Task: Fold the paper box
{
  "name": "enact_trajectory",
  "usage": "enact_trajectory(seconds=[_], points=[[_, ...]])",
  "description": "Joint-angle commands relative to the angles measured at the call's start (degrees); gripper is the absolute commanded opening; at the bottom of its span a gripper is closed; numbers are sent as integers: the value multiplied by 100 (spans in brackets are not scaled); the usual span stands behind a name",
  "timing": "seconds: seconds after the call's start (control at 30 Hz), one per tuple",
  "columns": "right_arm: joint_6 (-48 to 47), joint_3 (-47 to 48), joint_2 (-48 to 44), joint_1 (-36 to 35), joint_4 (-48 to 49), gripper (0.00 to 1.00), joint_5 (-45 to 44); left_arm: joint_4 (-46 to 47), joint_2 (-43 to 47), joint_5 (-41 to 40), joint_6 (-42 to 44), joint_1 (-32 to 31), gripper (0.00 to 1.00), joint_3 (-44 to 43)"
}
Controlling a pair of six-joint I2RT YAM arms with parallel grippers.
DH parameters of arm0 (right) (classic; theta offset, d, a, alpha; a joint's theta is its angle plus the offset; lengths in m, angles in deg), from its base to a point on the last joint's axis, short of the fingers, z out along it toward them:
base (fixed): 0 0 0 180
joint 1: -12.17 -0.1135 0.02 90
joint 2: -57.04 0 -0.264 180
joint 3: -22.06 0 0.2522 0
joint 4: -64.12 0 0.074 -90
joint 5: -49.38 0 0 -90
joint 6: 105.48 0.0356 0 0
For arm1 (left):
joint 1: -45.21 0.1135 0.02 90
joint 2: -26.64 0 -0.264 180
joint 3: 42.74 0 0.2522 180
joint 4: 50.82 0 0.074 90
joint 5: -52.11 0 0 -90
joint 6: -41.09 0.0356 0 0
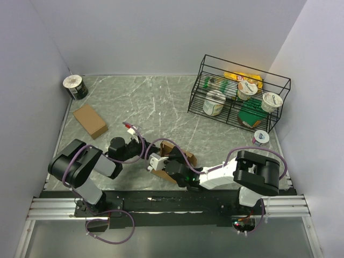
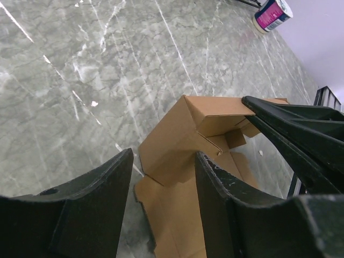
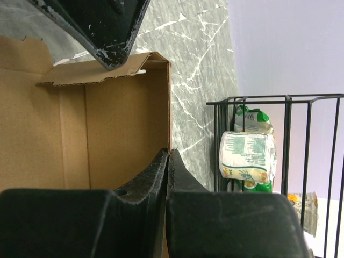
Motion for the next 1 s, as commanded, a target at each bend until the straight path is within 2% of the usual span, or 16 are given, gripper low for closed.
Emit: enact_trajectory(seconds=[0.0,0.27,0.57,0.73,0.97], points=[[361,-23,116,-44,-433,0,535,536,-102,140,-12,-107,56,1],[396,-32,81,-35,-451,0,562,799,-278,-281,269,-309,56,-26],[431,-32,46,-35,-468,0,606,1221,-507,-941,551,-643,60,-105],[466,-32,11,-35,-495,0,641,1931,-691,-1310,603,-853,59,35],[475,-15,46,-44,-504,0,649,2179,-832,-1723,753,-1109,57,-26]])
